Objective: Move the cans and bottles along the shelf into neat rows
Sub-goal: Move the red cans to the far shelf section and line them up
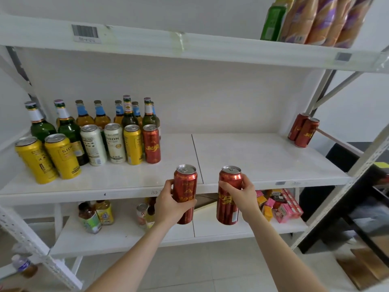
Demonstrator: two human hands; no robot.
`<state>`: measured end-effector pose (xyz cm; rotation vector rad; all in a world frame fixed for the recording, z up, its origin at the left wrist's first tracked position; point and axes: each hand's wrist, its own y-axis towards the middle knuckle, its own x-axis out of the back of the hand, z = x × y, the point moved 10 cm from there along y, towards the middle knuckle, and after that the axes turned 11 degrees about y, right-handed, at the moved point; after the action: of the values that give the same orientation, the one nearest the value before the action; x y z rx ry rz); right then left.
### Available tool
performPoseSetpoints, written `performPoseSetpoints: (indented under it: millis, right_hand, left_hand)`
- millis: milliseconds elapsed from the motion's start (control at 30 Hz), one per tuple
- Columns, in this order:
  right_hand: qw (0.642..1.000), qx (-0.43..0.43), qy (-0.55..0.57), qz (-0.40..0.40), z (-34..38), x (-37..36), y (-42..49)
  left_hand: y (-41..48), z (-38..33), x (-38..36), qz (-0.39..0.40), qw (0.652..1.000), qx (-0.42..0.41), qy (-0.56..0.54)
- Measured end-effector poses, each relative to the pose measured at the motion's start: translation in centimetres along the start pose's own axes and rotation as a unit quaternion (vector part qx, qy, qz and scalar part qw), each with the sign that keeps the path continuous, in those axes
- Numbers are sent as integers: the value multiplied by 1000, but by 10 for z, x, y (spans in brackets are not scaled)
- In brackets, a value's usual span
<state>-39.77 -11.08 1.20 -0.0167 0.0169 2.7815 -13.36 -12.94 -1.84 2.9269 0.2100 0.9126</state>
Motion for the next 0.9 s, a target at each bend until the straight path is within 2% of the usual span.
performPoseSetpoints:
  millis: [567,900]
  right_hand:
    - [998,22,12,-59,5,146,118]
    - [999,26,-5,-25,17,260,171]
  left_hand:
    - [67,-120,-160,53,996,-72,2]
    - [58,-191,-273,43,998,-47,2]
